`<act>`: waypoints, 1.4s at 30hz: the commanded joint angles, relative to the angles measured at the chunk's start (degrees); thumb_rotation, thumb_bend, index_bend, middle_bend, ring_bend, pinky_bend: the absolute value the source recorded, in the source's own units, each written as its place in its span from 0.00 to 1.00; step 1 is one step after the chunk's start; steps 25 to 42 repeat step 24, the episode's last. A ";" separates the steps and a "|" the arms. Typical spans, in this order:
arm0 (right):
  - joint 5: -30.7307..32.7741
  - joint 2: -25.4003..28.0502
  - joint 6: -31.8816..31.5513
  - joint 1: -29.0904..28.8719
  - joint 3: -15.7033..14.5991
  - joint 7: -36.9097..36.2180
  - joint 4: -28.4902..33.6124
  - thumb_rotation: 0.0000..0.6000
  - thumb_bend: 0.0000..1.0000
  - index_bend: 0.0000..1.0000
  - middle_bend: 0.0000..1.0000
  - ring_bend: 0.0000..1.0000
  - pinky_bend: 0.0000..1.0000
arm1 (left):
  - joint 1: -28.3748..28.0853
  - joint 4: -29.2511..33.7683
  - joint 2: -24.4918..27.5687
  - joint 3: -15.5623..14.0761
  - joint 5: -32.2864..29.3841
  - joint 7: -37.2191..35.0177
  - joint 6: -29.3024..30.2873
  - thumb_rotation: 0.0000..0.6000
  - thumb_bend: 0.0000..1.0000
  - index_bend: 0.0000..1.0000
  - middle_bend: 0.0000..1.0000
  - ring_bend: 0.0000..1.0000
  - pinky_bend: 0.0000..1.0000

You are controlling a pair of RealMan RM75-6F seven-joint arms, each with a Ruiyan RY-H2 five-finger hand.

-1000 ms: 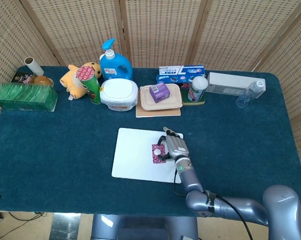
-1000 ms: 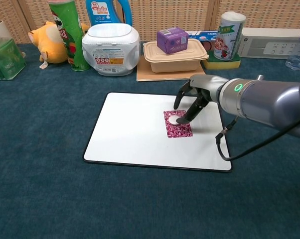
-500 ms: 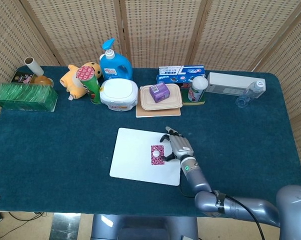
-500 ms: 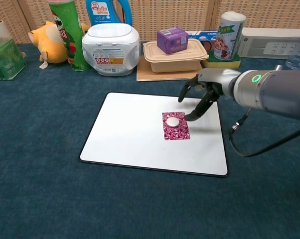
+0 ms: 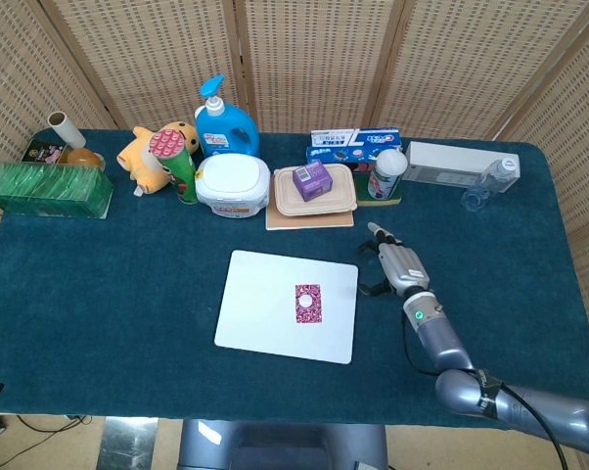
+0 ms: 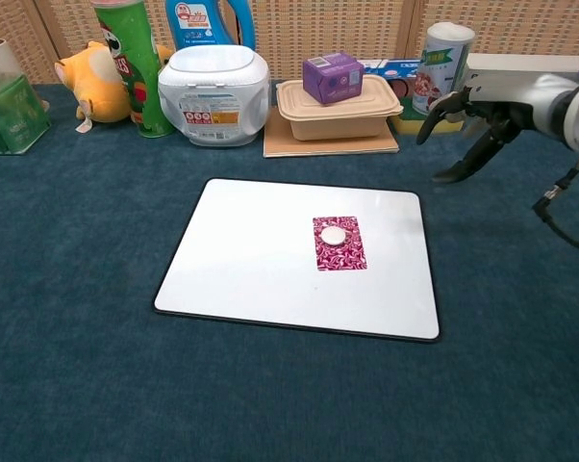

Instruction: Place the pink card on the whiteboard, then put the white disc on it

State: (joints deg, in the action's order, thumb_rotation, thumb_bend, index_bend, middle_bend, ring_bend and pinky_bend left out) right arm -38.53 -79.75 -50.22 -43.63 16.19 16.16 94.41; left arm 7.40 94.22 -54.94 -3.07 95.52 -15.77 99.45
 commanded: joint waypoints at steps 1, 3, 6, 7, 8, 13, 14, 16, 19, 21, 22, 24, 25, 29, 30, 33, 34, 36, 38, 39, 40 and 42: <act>-7.28 2.78 -0.71 2.98 -1.66 -3.28 -1.13 1.00 0.16 0.22 0.00 0.00 0.05 | -0.01 0.07 -0.03 -0.01 0.02 0.12 -0.01 1.00 0.13 0.00 0.00 0.00 0.00; -13.06 4.50 -3.40 5.21 -3.21 -4.40 -2.41 0.98 0.08 0.17 0.00 0.00 0.02 | 0.01 0.10 -0.05 -0.03 0.09 0.19 0.02 1.00 0.13 0.00 0.00 0.00 0.00; -20.14 5.90 -6.12 7.99 -4.87 -8.26 -3.97 0.79 0.01 0.11 0.00 0.00 0.00 | 0.06 0.10 -0.09 -0.01 0.09 0.33 0.11 1.00 0.13 0.00 0.00 0.00 0.00; -23.06 6.64 -7.79 9.26 -5.87 -9.15 -5.28 0.75 0.00 0.11 0.00 0.00 0.00 | 0.07 0.05 -0.11 -0.03 0.19 0.42 0.17 1.00 0.13 0.00 0.00 0.00 0.00; -25.08 7.07 -8.92 10.14 -6.50 -10.18 -6.01 0.71 0.00 0.10 0.00 0.00 0.00 | 0.08 -0.02 -0.13 -0.04 0.32 0.49 0.25 1.00 0.13 0.00 0.00 0.00 0.00; -36.11 8.45 -17.39 15.12 -9.87 -15.83 -11.42 0.65 0.00 0.10 0.00 0.00 0.00 | 0.36 -0.42 -0.51 -0.06 1.05 1.14 1.19 1.00 0.13 0.00 0.00 0.00 0.00; -37.92 8.52 -19.04 16.04 -10.53 -16.97 -12.48 0.64 0.00 0.10 0.00 0.00 0.00 | 0.45 -0.48 -0.57 -0.11 1.20 1.22 1.36 1.00 0.13 0.00 0.00 0.00 0.00; -41.20 8.78 -22.62 18.16 -11.97 -19.06 -14.92 0.63 0.00 0.10 0.00 0.00 0.00 | 0.66 -0.63 -0.74 -0.21 1.55 1.49 1.79 1.00 0.13 0.00 0.00 0.00 0.00; -44.14 9.08 -26.35 20.70 -13.57 -21.33 -17.70 0.61 0.00 0.11 0.00 0.00 0.00 | 0.88 -0.73 -0.98 -0.33 1.91 1.87 2.20 1.00 0.13 0.00 0.00 0.00 0.00; -45.63 9.34 -28.61 22.25 -14.37 -22.82 -18.91 0.60 0.00 0.11 0.00 0.00 0.00 | 0.98 -0.73 -1.10 -0.40 2.03 2.14 2.33 1.00 0.13 0.00 0.00 0.00 0.00; -46.34 9.51 -29.91 23.19 -14.81 -23.52 -19.48 0.60 0.00 0.12 0.00 0.00 0.00 | 1.03 -0.72 -1.17 -0.42 2.07 2.33 2.37 1.00 0.13 0.00 0.00 0.00 0.00; -47.45 9.79 -32.11 24.66 -15.34 -24.71 -20.18 0.60 0.00 0.12 0.00 0.00 0.00 | 1.10 -0.69 -1.27 -0.46 2.14 2.63 2.45 1.00 0.13 0.00 0.00 0.00 0.00; -47.45 9.79 -32.11 24.66 -15.34 -24.71 -20.18 0.60 0.00 0.12 0.00 0.00 0.00 | 1.10 -0.69 -1.27 -0.46 2.14 2.63 2.45 1.00 0.13 0.00 0.00 0.00 0.00; -47.45 9.79 -32.11 24.66 -15.34 -24.71 -20.18 0.60 0.00 0.12 0.00 0.00 0.00 | 1.10 -0.69 -1.27 -0.46 2.14 2.63 2.45 1.00 0.13 0.00 0.00 0.00 0.00; -47.45 9.79 -32.11 24.66 -15.34 -24.71 -20.18 0.60 0.00 0.12 0.00 0.00 0.00 | 1.10 -0.69 -1.27 -0.46 2.14 2.63 2.45 1.00 0.13 0.00 0.00 0.00 0.00; -47.45 9.79 -32.11 24.66 -15.34 -24.71 -20.18 0.60 0.00 0.12 0.00 0.00 0.00 | 1.10 -0.69 -1.27 -0.46 2.14 2.63 2.45 1.00 0.13 0.00 0.00 0.00 0.00; -47.45 9.79 -32.11 24.66 -15.34 -24.71 -20.18 0.60 0.00 0.12 0.00 0.00 0.00 | 1.10 -0.69 -1.27 -0.46 2.14 2.63 2.45 1.00 0.13 0.00 0.00 0.00 0.00; -47.45 9.79 -32.11 24.66 -15.34 -24.71 -20.18 0.60 0.00 0.12 0.00 0.00 0.00 | 1.10 -0.69 -1.27 -0.46 2.14 2.63 2.45 1.00 0.13 0.00 0.00 0.00 0.00; -47.45 9.79 -32.11 24.66 -15.34 -24.71 -20.18 0.60 0.00 0.12 0.00 0.00 0.00 | 1.10 -0.69 -1.27 -0.46 2.14 2.63 2.45 1.00 0.13 0.00 0.00 0.00 0.00; -47.45 9.79 -32.11 24.66 -15.34 -24.71 -20.18 0.60 0.00 0.12 0.00 0.00 0.00 | 1.10 -0.69 -1.27 -0.46 2.14 2.63 2.45 1.00 0.13 0.00 0.00 0.00 0.00; -47.45 9.79 -32.11 24.66 -15.34 -24.71 -20.18 0.60 0.00 0.12 0.00 0.00 0.00 | 1.10 -0.69 -1.27 -0.46 2.14 2.63 2.45 1.00 0.13 0.00 0.00 0.00 0.00; -47.45 9.79 -32.11 24.66 -15.34 -24.71 -20.18 0.60 0.00 0.12 0.00 0.00 0.00 | 1.10 -0.69 -1.27 -0.46 2.14 2.63 2.45 1.00 0.13 0.00 0.00 0.00 0.00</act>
